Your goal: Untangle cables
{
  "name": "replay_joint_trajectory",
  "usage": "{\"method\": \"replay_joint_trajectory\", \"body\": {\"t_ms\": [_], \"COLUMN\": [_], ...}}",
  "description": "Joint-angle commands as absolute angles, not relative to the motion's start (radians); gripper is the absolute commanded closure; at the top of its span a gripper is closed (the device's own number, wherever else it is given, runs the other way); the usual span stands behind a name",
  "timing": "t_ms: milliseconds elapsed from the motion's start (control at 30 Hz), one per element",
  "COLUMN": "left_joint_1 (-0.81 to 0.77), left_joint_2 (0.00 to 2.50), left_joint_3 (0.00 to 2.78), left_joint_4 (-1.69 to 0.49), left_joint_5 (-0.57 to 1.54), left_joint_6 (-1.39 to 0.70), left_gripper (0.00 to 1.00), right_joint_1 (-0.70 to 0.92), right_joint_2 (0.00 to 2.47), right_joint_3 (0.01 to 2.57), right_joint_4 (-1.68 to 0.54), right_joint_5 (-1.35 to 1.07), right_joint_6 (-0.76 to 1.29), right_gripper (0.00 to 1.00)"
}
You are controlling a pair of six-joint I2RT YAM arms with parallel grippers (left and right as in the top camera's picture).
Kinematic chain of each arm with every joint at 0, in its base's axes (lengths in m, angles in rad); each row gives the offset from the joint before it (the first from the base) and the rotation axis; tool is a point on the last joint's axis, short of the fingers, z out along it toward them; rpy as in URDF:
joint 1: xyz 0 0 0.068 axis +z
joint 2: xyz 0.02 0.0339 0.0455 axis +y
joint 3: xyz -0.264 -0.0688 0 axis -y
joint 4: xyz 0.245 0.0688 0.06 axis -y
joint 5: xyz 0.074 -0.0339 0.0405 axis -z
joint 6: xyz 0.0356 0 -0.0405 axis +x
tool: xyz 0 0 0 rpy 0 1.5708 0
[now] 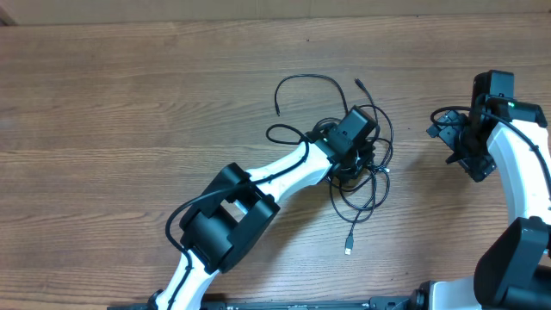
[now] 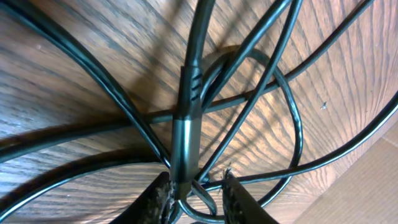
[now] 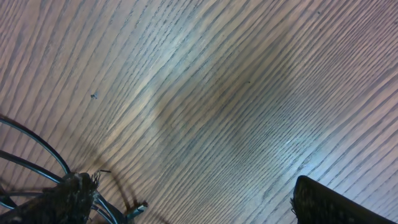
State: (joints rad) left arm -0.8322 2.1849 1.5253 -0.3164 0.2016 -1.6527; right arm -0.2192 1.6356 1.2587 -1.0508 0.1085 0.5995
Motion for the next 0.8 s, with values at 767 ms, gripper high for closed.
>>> {"method": "replay_joint_trajectory", "body": {"t_ms": [767], "left_joint_1": [-0.84], "left_joint_2": [2.268], "left_joint_3": [1.514], "left_joint_4": [-0.284], "left_joint_5": [0.257], "left_joint_6": [-1.626], "left_gripper": [0.9], "right_joint_1": [-0.219], "right_joint_2": [1.614], "right_joint_3": [1.275], "right_joint_4": [-1.05], "right_joint_5": [0.111], "right_joint_6": [0.606], "right_gripper": [0.0]}}
